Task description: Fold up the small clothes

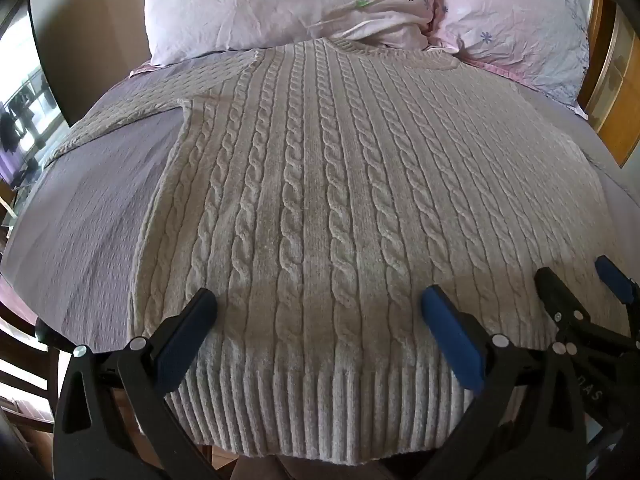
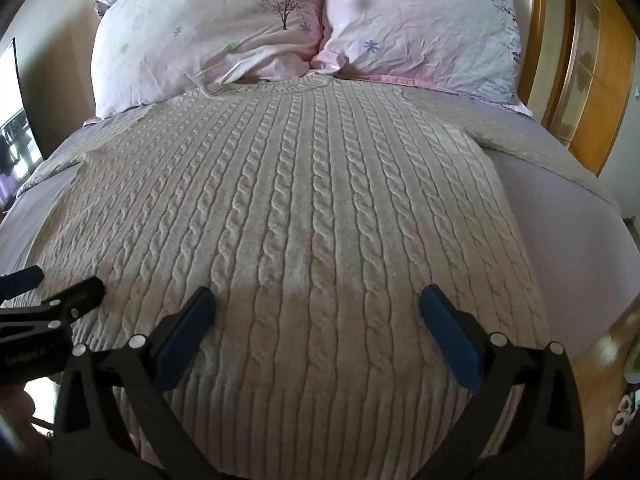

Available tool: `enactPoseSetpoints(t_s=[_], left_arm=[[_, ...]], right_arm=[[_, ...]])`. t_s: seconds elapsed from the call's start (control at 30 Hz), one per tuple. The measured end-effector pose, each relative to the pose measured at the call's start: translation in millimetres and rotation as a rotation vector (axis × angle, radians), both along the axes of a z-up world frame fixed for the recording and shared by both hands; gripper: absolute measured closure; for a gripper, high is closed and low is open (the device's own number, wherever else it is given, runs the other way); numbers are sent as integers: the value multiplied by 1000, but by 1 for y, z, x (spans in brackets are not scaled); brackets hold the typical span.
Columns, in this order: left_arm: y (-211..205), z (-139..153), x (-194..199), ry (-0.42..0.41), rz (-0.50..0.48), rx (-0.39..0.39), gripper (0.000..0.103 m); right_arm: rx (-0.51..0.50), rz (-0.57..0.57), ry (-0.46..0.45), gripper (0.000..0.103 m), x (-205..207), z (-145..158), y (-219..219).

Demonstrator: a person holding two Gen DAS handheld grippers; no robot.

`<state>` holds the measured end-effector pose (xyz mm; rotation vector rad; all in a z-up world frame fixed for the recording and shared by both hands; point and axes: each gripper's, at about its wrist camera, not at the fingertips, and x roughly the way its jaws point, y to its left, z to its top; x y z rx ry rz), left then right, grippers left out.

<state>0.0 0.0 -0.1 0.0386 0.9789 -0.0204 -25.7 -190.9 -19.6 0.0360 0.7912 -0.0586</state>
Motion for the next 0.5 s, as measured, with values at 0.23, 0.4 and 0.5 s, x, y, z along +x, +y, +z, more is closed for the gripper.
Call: enactPoseSetpoints(t_s=[0.23, 0.4, 0.5], left_arm=[[0, 0, 0, 0, 0, 0, 1], [0, 0, 0, 1, 0, 0, 1], [0, 0, 0, 0, 0, 0, 1]], right_arm=[[3, -3, 2, 2, 1, 0, 0], [3, -2, 4, 2, 2, -1, 0], [3, -2, 4, 2, 2, -1, 1]])
